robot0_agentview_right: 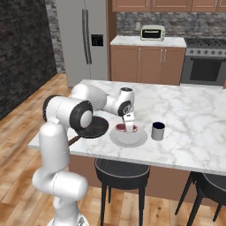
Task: Pick up the pan with the steak in it and place it on the dining table. Then place the steak on the plate.
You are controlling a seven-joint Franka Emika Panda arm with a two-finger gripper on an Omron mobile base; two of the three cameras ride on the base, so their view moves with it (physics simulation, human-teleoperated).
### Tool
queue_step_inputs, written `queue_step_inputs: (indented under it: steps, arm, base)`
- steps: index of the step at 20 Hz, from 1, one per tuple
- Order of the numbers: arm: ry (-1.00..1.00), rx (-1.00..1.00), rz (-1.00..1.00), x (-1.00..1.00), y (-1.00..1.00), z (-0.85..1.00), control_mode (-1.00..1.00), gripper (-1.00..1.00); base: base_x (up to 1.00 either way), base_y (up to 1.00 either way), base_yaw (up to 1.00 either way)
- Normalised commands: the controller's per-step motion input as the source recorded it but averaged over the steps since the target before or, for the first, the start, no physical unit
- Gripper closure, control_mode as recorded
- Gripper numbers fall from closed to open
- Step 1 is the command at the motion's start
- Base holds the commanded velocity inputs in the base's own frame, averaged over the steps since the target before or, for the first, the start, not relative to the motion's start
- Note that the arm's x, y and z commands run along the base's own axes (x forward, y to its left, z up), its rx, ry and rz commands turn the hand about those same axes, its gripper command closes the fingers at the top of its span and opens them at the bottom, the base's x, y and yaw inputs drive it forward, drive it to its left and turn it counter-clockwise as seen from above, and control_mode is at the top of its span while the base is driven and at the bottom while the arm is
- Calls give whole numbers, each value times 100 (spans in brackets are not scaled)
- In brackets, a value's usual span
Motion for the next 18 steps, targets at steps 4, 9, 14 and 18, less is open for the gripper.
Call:
queue_step_inputs:
  steps: [4, 9, 14, 18]
  arm:
    - [0, 0, 0, 0, 0, -7, -100, 100]
    - [0, 0, 0, 0, -1, -32, -100, 100]
    - [0, 0, 0, 0, -3, -28, -100, 100]
    - [0, 0, 0, 2, 0, -7, -100, -100]
  base:
    - [0, 0, 0]
    - [0, 0, 0]
    - [0, 0, 0]
    - [0, 0, 0]
